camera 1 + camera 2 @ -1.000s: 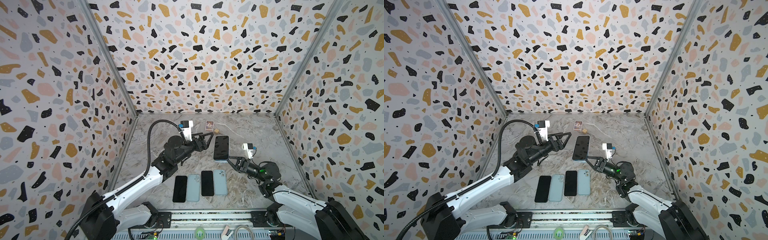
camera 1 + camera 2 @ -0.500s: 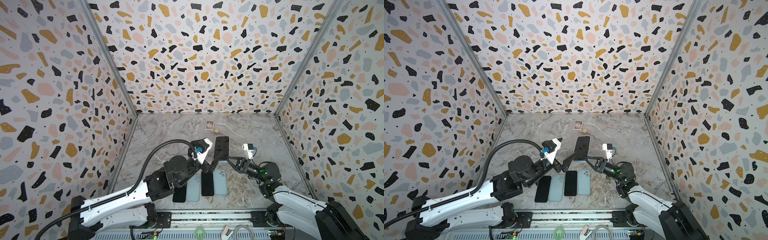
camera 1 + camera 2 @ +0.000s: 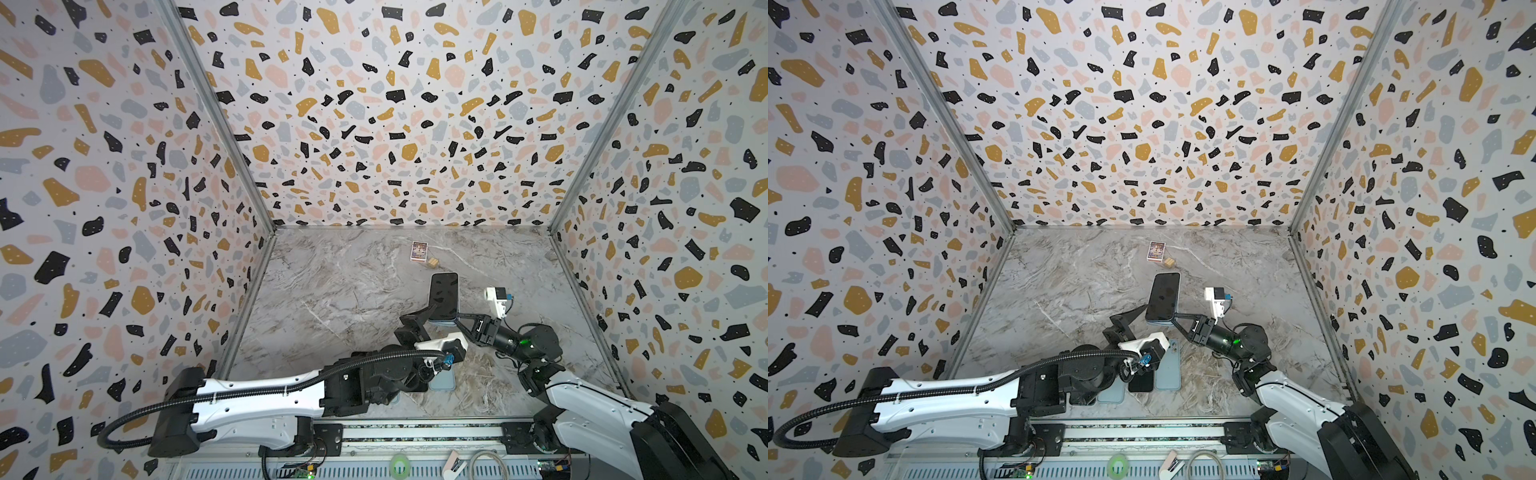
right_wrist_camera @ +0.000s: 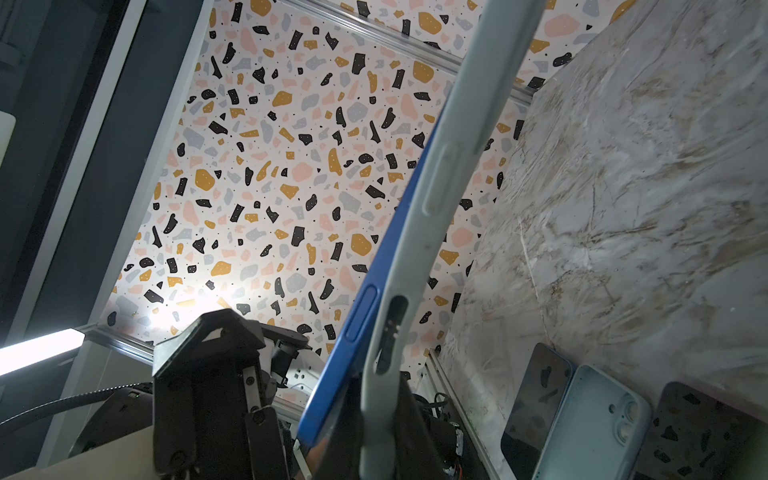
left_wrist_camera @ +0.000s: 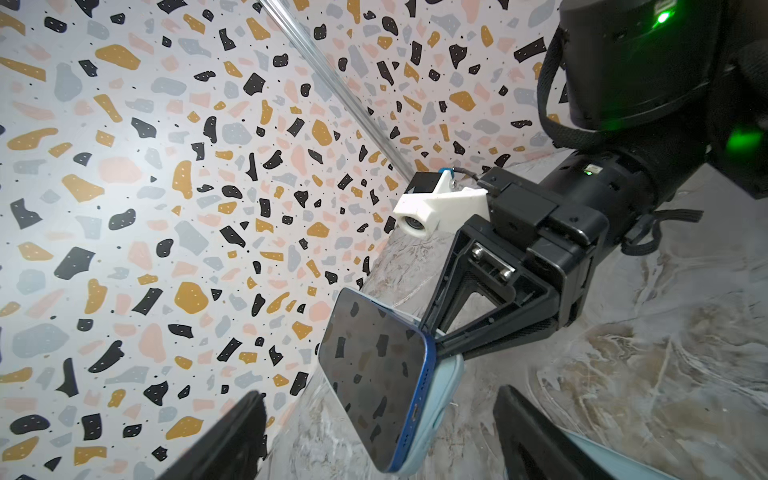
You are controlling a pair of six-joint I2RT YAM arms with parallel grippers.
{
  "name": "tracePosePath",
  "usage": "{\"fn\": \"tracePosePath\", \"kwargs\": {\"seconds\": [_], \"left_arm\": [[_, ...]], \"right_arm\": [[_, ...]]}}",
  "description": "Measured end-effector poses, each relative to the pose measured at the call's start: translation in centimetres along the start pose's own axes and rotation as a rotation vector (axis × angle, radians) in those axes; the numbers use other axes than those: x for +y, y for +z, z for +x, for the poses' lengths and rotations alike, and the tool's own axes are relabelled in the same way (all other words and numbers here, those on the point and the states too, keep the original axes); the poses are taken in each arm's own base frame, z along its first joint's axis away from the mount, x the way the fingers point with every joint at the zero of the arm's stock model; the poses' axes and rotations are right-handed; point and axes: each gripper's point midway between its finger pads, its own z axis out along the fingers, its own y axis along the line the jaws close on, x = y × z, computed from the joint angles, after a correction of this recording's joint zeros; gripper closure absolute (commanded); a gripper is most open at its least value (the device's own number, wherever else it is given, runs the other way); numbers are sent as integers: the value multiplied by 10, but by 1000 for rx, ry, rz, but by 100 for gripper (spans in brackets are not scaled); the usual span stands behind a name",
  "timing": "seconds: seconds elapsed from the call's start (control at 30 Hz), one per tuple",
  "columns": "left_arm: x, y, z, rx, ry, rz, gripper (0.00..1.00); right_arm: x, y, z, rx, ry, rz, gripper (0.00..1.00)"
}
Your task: Take the phone out of the phone case
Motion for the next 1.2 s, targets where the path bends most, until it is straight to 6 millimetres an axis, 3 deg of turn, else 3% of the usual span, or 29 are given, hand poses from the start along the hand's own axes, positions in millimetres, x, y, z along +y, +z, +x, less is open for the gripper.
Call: {"fn": "tracePosePath", "kwargs": {"seconds": [0.3,1.2], "left_arm": [[-12,13,14,67,110,-11,15],[-4,34,22,143,191,-75,22]], "right_arm": [[0,0,1,5,0,-1,100],[6,-1,2,11,-10,-16,100]]}}
